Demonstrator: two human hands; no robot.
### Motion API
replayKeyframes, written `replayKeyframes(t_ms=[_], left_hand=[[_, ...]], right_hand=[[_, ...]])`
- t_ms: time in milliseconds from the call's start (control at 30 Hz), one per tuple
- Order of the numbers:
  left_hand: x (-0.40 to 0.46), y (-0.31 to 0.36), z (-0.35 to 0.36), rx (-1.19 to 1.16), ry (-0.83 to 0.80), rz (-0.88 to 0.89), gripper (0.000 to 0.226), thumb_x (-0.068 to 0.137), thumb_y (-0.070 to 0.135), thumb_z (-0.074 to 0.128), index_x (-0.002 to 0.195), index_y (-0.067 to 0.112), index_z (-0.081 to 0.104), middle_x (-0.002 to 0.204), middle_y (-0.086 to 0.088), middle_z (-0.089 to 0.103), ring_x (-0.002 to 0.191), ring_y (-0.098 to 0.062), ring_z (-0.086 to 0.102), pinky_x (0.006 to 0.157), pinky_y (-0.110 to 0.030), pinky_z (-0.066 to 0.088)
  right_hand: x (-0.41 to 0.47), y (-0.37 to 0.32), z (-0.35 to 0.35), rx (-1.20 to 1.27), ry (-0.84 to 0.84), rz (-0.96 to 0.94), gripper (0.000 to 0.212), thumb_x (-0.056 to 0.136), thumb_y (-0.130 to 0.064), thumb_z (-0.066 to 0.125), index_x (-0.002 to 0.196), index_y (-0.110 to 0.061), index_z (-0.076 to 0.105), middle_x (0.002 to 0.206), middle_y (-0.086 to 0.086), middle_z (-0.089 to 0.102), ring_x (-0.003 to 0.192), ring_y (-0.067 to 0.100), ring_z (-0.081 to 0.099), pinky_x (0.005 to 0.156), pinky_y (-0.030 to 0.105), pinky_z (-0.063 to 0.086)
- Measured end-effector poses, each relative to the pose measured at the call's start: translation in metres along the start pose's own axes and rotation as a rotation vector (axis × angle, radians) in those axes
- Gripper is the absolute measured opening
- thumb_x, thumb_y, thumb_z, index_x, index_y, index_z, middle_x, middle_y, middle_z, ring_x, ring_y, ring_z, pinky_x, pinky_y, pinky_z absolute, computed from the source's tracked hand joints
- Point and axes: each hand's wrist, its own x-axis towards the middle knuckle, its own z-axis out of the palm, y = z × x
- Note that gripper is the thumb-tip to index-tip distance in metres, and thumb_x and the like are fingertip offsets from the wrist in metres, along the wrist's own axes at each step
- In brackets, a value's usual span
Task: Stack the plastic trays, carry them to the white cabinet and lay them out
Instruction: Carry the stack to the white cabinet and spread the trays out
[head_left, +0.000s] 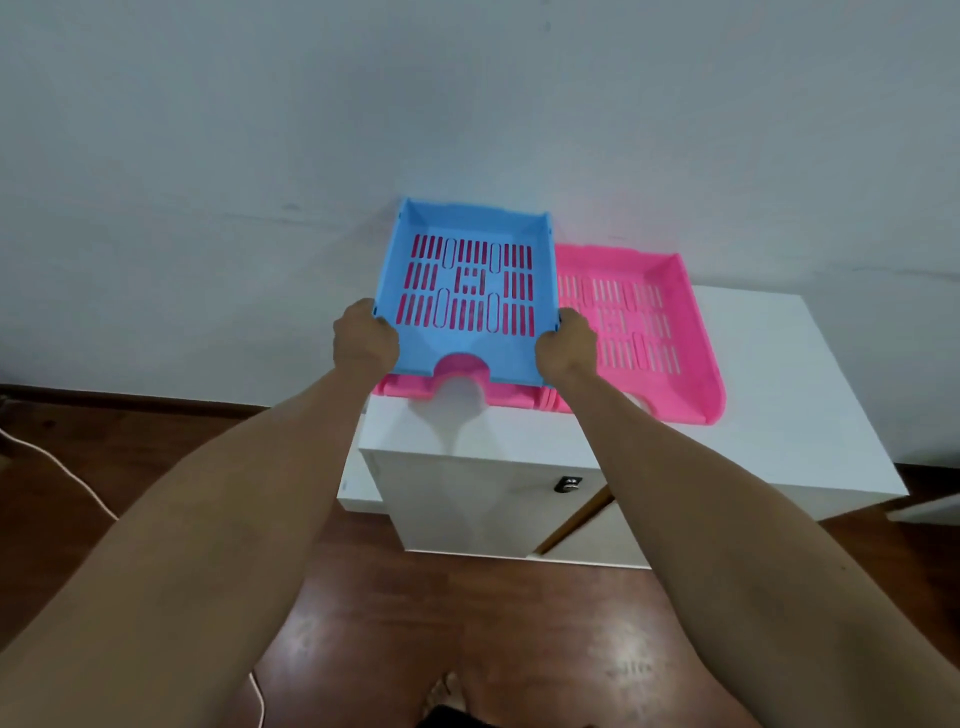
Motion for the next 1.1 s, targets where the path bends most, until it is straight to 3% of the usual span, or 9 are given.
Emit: replayKeyframes(t_ms=[133,233,333,500,600,733,867,967,1100], left_hand=[[-0.004,0.012,-0.01,-0.045,0.039,0.007,0.027,0.095,0.003,0.043,0.109,-0.002,0.066,0.111,-0.025,0.07,0.082,-0.03,0.059,0.073,-0.032,0.045],[-0.011,0.027,-0.02,-0.027,0.055,0.04,0.026,0.095,0.003,0.045,0.107,-0.001,0.067,0.109,-0.023,0.07,0.081,-0.029,0.059,0.072,-0.03,0.043],[-0.02,0.045,-0.025,-0.013,0.082,0.079,0.023,0.094,0.004,0.047,0.103,0.0,0.068,0.108,-0.025,0.07,0.093,-0.041,0.066,0.072,-0.032,0.041],[-0.042,0.079,-0.014,0.005,0.094,0.132,0.023,0.094,0.006,0.048,0.102,0.0,0.069,0.107,-0.025,0.071,0.093,-0.042,0.067,0.071,-0.039,0.046],[-0.06,0.103,0.001,0.032,0.098,0.181,0.024,0.096,0.007,0.05,0.106,-0.006,0.068,0.11,-0.03,0.07,0.102,-0.046,0.067,0.081,-0.048,0.052],[-0.085,0.137,0.032,0.005,0.066,0.21,0.025,0.096,0.006,0.05,0.106,-0.005,0.07,0.105,-0.027,0.073,0.081,-0.034,0.061,0.065,-0.033,0.041],[-0.114,0.173,0.075,-0.062,0.052,0.209,0.024,0.093,0.003,0.05,0.101,0.0,0.072,0.101,-0.023,0.074,0.073,-0.024,0.055,0.048,-0.021,0.031],[-0.144,0.201,0.113,-0.088,0.03,0.197,0.022,0.093,0.003,0.049,0.097,0.001,0.071,0.101,-0.023,0.074,0.067,-0.024,0.056,0.051,-0.024,0.037],[-0.179,0.235,0.165,-0.108,0.026,0.188,0.028,0.094,0.004,0.049,0.107,0.001,0.074,0.101,-0.016,0.074,0.071,-0.024,0.062,0.056,-0.026,0.046]], right_hand=[[-0.006,-0.012,-0.008,0.064,0.026,0.013,0.025,0.094,-0.001,0.044,0.114,-0.003,0.059,0.105,0.011,0.07,0.081,0.024,0.068,0.062,0.033,0.056],[-0.01,-0.02,-0.022,0.083,0.038,-0.038,0.027,0.094,0.001,0.044,0.115,-0.001,0.061,0.102,0.01,0.068,0.078,0.021,0.063,0.054,0.025,0.049],[-0.012,-0.025,-0.043,0.093,0.074,-0.058,0.027,0.093,0.0,0.044,0.114,-0.002,0.061,0.096,0.006,0.064,0.077,0.021,0.061,0.049,0.021,0.041],[-0.014,-0.017,-0.09,0.092,0.132,-0.08,0.031,0.09,0.0,0.046,0.116,-0.002,0.062,0.103,0.01,0.067,0.085,0.026,0.062,0.065,0.033,0.048],[-0.012,-0.001,-0.121,0.086,0.172,-0.08,0.032,0.089,0.0,0.048,0.117,-0.004,0.063,0.101,0.007,0.063,0.084,0.022,0.057,0.069,0.03,0.043],[-0.007,0.026,-0.169,0.096,0.177,-0.071,0.031,0.089,-0.001,0.044,0.114,-0.009,0.062,0.096,0.005,0.062,0.077,0.024,0.058,0.058,0.025,0.044],[0.004,0.062,-0.223,0.071,0.175,-0.072,0.016,0.087,-0.002,0.042,0.093,-0.012,0.053,0.092,0.008,0.06,0.08,0.031,0.059,0.066,0.033,0.046],[0.014,0.094,-0.267,0.032,0.177,-0.069,0.013,0.086,-0.001,0.042,0.09,-0.011,0.047,0.091,0.008,0.056,0.078,0.031,0.054,0.065,0.033,0.042],[0.027,0.139,-0.323,0.003,0.169,-0.065,0.016,0.084,0.001,0.04,0.085,-0.014,0.043,0.092,0.01,0.054,0.077,0.031,0.051,0.061,0.031,0.041]])
